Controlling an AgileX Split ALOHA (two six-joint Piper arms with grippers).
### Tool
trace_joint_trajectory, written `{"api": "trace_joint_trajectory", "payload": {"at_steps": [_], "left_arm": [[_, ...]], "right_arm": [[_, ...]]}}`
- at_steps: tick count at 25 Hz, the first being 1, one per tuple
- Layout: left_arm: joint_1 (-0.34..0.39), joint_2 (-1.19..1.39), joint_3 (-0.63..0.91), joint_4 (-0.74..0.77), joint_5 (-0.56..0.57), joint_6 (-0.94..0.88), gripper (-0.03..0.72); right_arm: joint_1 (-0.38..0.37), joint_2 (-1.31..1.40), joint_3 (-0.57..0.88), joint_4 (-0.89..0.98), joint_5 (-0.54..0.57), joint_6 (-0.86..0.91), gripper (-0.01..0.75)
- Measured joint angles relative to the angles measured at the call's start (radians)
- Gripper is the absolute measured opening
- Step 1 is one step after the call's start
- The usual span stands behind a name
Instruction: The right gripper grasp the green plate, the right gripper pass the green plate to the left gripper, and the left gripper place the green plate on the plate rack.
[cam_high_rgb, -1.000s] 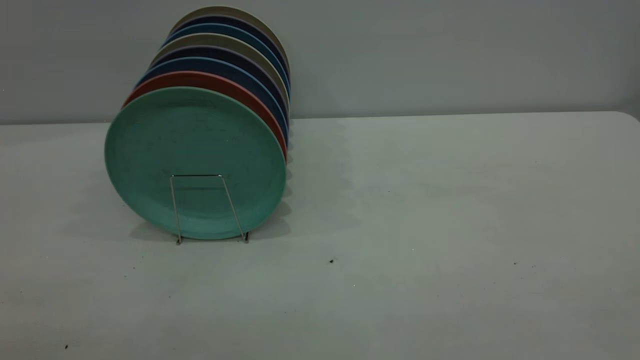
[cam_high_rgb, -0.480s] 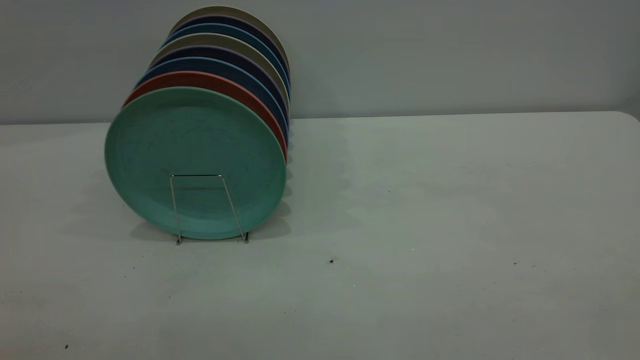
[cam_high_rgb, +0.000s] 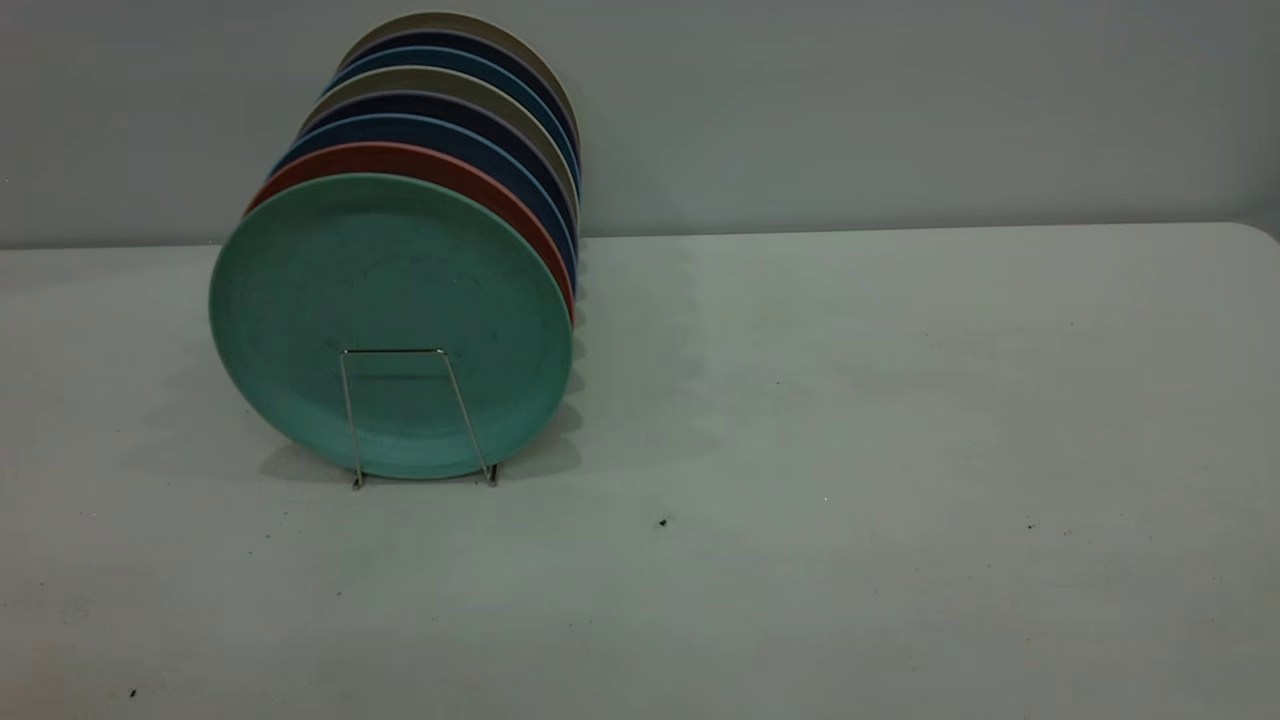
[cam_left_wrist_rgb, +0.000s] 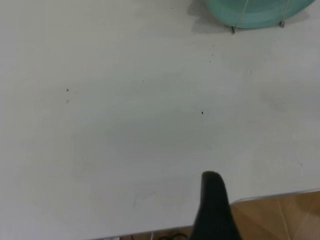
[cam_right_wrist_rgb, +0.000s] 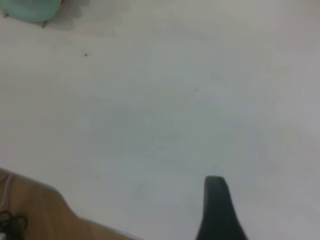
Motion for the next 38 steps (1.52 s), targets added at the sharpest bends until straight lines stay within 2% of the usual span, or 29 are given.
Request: {"api": "trace_joint_trajectory", "payload": {"at_steps": [6,20,38], "left_arm": [[0.0,-0.001,0.0,0.0,0.0,0.0,0.566],[0.0,-0.049,0.0,0.0,0.0,0.0,0.566],[0.0,-0.049,0.0,0.0,0.0,0.0,0.566]], "right_arm": [[-0.092,0.0,0.0,0.004,0.0,0.0,0.511],[-0.224,0.0,0.003,0.004,0.0,0.0,0.511],[-0.23,-0.002,0.003,0.004,0.0,0.0,0.511]]}}
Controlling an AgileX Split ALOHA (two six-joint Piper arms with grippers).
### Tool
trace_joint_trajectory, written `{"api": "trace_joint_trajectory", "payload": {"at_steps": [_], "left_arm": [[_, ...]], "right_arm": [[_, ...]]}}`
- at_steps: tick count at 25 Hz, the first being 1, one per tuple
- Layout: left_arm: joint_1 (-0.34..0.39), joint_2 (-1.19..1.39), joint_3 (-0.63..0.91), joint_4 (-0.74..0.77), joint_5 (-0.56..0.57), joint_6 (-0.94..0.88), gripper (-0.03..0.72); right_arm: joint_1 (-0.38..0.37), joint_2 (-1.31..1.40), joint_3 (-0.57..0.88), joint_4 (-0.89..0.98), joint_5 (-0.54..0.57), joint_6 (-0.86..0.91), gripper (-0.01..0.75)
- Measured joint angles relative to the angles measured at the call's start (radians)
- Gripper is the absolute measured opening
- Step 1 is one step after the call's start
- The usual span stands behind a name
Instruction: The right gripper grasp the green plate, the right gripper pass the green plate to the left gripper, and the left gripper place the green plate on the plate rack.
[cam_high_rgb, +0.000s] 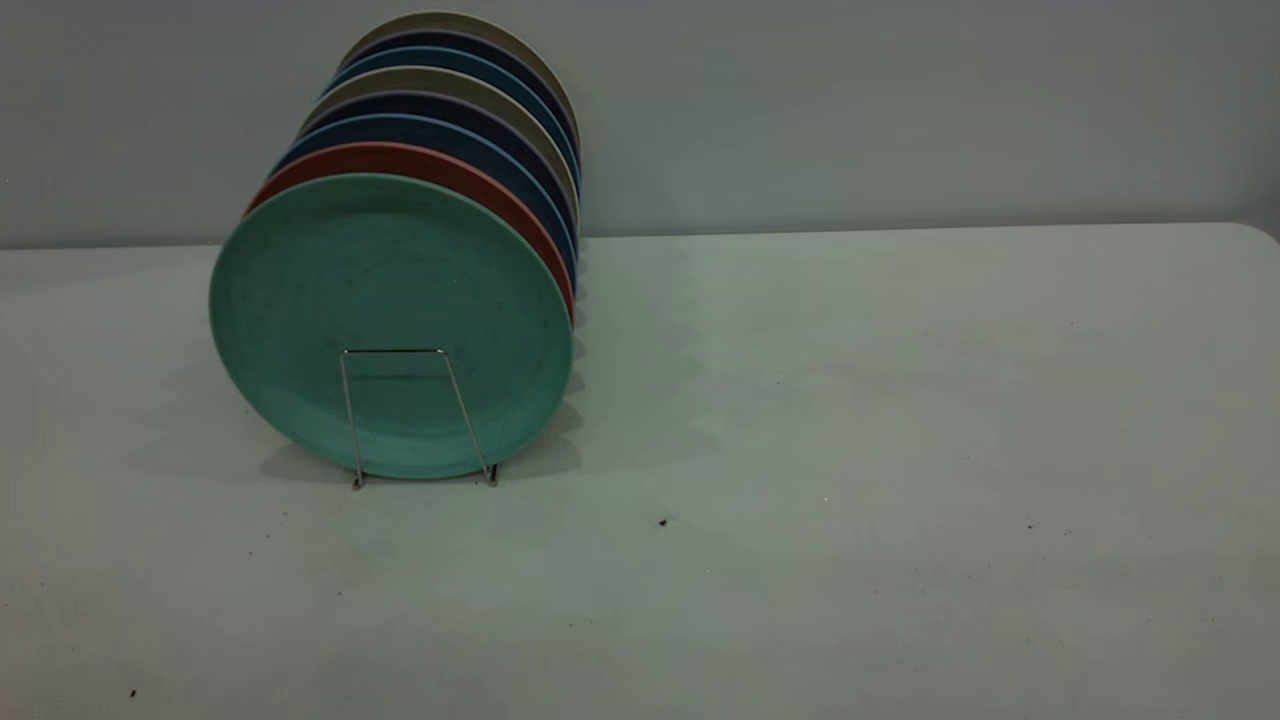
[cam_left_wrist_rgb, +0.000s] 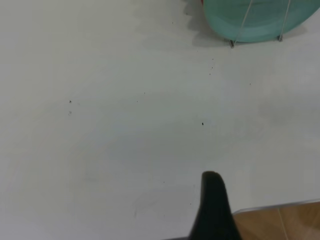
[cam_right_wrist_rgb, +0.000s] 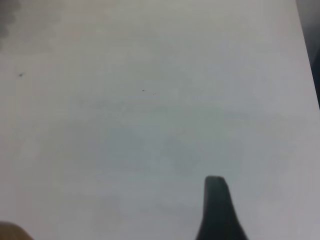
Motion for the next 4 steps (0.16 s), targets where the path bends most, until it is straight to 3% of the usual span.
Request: {"api": "trace_joint_trajectory", "payload": {"at_steps": [4], "left_arm": [[0.0,0.0,0.0,0.0,0.0,0.0,0.566]], "right_arm": [[0.0,0.0,0.0,0.0,0.0,0.0,0.511]]}}
